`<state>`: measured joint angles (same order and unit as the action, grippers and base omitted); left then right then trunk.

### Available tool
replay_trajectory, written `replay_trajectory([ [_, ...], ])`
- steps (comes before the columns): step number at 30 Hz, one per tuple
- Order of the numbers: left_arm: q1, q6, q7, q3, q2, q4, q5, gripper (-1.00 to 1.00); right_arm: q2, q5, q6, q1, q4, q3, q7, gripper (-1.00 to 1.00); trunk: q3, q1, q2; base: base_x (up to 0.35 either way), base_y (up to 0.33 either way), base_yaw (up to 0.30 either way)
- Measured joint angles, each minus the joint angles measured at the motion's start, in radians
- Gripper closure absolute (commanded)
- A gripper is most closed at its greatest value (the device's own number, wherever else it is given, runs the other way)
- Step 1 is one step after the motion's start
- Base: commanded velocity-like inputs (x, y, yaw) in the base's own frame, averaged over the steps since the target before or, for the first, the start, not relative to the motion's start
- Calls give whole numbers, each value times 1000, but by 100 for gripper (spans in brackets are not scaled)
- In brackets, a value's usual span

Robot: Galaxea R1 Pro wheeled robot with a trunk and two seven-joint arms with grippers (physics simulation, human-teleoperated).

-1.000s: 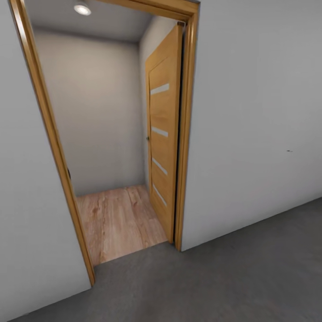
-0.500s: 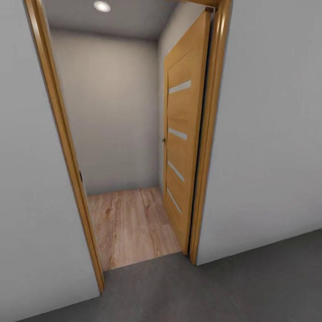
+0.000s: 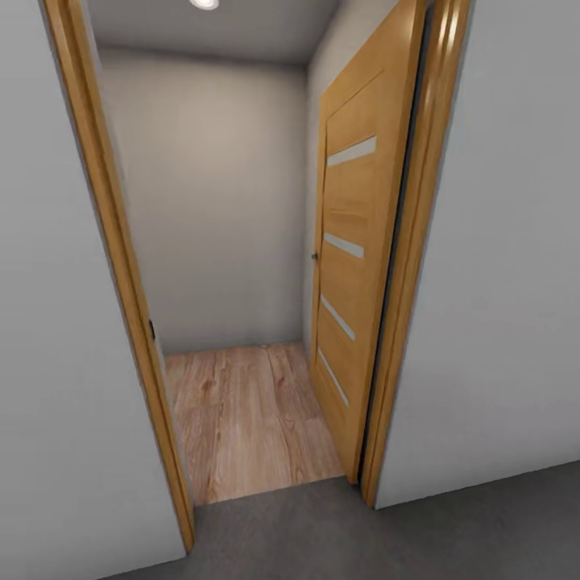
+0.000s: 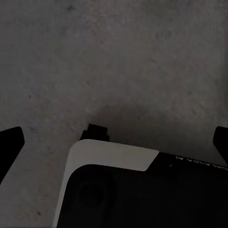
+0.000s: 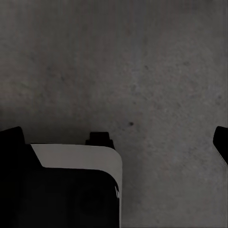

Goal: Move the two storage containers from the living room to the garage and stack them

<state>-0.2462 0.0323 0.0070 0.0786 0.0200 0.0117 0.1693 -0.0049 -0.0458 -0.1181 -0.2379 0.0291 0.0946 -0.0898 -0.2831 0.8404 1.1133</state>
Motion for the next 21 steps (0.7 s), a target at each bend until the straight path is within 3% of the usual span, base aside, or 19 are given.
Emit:
replay_trajectory([
  [21,0,0,0,0,-1,0,0,-100,0,-2,1,0,0,0,0,-100,0,0,0,315,0,1],
])
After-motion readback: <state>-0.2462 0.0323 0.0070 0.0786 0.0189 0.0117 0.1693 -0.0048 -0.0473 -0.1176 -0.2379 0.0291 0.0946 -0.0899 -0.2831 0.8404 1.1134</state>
